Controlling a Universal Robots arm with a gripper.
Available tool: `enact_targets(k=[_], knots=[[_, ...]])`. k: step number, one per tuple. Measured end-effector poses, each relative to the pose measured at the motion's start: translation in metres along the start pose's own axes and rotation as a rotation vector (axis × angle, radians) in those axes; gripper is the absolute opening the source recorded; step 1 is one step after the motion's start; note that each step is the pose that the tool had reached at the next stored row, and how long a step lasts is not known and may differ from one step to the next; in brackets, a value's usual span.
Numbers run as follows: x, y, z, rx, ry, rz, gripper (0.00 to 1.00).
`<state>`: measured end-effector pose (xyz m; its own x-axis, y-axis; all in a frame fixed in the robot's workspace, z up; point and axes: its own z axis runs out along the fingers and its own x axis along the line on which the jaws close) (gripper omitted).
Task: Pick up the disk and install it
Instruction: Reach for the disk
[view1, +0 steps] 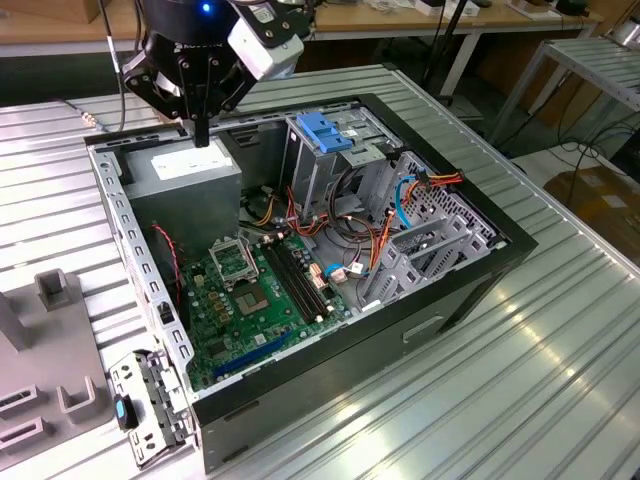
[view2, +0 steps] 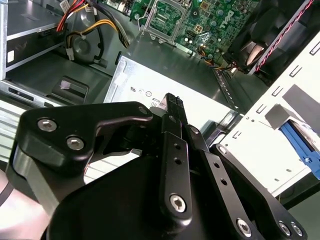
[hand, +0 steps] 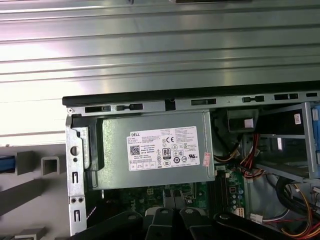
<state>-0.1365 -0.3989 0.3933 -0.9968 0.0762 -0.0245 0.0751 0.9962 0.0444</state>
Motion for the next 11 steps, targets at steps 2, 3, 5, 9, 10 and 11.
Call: enact_targets(k=[2, 3, 5, 9, 10, 11], knots=[[0.0016, -0.0001, 0.0, 0.0, 0.0, 0.0, 0.11], [0.0021, -0.0002, -0.0001, 0.0, 0.0, 0.0, 0.11], [0.0029, -0.0002, -0.0001, 0.0, 0.0, 0.0, 0.11], [0.0058, -0.0004, -0.0002, 0.0, 0.0, 0.0, 0.11], [0.0065, -0.0005, -0.0002, 0.0, 0.0, 0.0, 0.11], [0.0074, -0.0006, -0.0002, 0.0, 0.0, 0.0, 0.11]])
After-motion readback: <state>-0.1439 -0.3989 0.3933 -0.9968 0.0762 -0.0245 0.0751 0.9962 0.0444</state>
